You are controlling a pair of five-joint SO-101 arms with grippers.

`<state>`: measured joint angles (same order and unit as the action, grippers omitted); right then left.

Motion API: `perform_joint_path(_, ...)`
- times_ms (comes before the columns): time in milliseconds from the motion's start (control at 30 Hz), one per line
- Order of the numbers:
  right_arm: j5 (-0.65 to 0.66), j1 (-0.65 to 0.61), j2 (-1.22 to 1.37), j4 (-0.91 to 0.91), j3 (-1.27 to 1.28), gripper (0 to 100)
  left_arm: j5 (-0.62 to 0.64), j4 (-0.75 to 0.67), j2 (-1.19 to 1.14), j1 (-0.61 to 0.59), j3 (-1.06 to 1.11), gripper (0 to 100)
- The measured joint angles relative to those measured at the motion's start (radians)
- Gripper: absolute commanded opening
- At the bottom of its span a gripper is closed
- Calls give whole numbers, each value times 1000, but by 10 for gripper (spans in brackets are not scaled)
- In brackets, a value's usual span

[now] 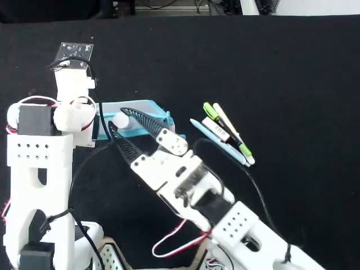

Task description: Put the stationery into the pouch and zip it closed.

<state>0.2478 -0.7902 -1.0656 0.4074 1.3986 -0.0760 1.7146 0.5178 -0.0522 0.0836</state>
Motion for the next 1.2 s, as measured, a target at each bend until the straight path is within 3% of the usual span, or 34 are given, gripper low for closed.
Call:
perform_joint_path(167,2,0,29,-5,23,18,0,0,0,0,0,30)
perform_joint_path(233,3,2,25,-60,23,80,2,0,0,0,0,30)
perform_joint_path(367,-41,-23,2,-276,9,230,2,0,0,0,0,30)
perform_joint_path(500,-138,-48,-14,-542,-129,221,2,0,0,0,0,30)
perform_joint_path(667,-167,-29,-15,-787,-288,201,5,-2,0,0,0,30)
perform_joint_path(833,-170,118,-110,-973,-450,170,3,0,0,2,0,30)
perform_joint_path(1033,-170,416,-244,-1277,-637,123,5,0,0,2,0,30)
perform_joint_path(1200,-169,649,-120,-1448,-667,123,5,0,0,2,0,30)
